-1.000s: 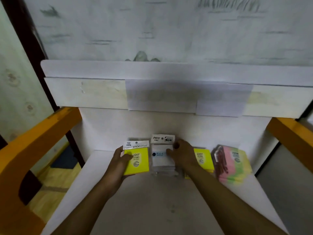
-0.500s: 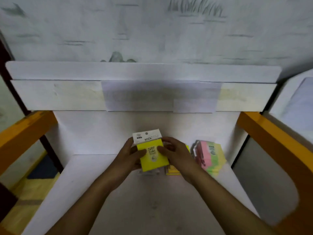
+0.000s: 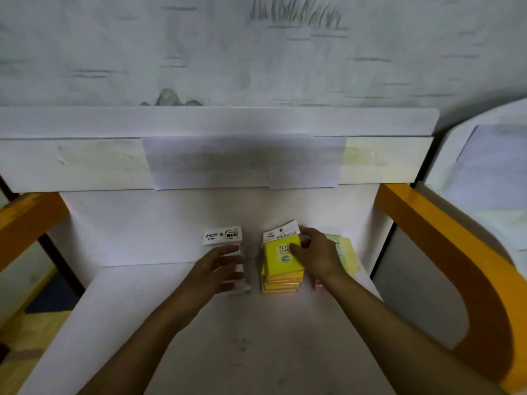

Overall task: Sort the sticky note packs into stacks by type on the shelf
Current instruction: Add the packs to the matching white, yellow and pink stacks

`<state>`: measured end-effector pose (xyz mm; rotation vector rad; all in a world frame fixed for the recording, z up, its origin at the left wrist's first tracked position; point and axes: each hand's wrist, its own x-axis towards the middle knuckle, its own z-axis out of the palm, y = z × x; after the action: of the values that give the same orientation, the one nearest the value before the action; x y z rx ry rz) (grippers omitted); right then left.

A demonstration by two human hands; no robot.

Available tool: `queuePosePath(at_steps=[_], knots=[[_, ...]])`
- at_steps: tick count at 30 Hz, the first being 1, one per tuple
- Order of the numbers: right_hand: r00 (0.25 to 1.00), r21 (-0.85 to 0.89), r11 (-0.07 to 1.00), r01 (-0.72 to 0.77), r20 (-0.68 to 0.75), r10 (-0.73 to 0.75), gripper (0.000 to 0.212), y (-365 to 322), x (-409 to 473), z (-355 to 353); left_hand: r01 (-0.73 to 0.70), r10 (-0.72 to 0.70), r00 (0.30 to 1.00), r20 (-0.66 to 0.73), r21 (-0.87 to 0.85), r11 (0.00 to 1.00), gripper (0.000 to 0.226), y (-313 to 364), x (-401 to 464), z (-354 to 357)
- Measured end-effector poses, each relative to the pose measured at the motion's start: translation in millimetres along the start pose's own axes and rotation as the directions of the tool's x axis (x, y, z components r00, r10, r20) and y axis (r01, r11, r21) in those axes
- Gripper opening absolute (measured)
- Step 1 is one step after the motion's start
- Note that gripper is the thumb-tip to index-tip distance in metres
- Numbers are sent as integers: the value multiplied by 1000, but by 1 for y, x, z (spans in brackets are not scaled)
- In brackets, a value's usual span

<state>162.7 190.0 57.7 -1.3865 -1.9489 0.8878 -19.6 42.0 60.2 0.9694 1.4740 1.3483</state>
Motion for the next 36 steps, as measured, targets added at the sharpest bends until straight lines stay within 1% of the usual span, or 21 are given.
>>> queuePosePath(at_steps=[3, 5, 7, 9, 11, 12, 13, 15, 17, 19, 21, 23, 26, 30, 36], knots=[[996, -182, 980, 83, -12, -87, 38, -1, -1, 3, -11, 11, 1000, -4, 7, 1000, 35, -2, -1, -2], [992, -278, 954, 112, -28, -125, 47, -1, -3, 5, -23, 23, 1000, -2, 4, 1000, 35, -2, -1, -2], [988, -302, 946, 120, -58, -143, 51, -4, -6, 2, -35, 35, 999, 11, 2, 999, 33, 0, 0, 0], [980, -310, 940, 146, -88, -181, 41, -10, -10, -6, -50, 51, 999, 19, -13, 999, 31, 5, 3, 6], [969, -284, 941, 184, -110, -222, 30, -15, -17, -20, -81, 81, 996, 26, -37, 996, 29, 11, 11, 17], [967, -237, 950, 202, -103, -232, 25, -16, -21, -29, -99, 100, 994, 31, -47, 994, 29, 14, 16, 25], [971, -176, 961, 213, -67, -228, 22, -16, -26, -38, -117, 120, 992, 41, -54, 992, 28, 18, 21, 34], [973, -59, 972, 229, 41, -227, 22, -12, -35, -58, -158, 162, 983, 87, -55, 986, 26, 24, 29, 56], [966, 8, 971, 240, 96, -240, 29, -7, -43, -80, -214, 216, 968, 127, -28, 976, 24, 30, 31, 80], [964, -9, 968, 251, 97, -249, 35, -2, -49, -105, -292, 281, 950, 136, 67, 954, 25, 36, 30, 101], [959, -65, 960, 271, 102, -264, 37, 0, -53, -130, -373, 347, 924, 160, 189, 908, 28, 43, 28, 120], [940, -94, 938, 333, 107, -323, 39, 2, -59, -152, -430, 393, 901, 184, 269, 861, 28, 53, 23, 136], [900, -91, 897, 433, 88, -426, 37, 12, -73, -186, -478, 433, 878, 204, 355, 804, 25, 70, 7, 167], [836, -120, 828, 548, 54, -545, 37, 36, -93, -244, -512, 485, 857, 177, 409, 756, 24, 94, -23, 226], [844, -22, 844, 536, 23, -536, 35, 89, -110, -322, -566, 536, 817, 216, 483, 668, 22, 114, -60, 319]])
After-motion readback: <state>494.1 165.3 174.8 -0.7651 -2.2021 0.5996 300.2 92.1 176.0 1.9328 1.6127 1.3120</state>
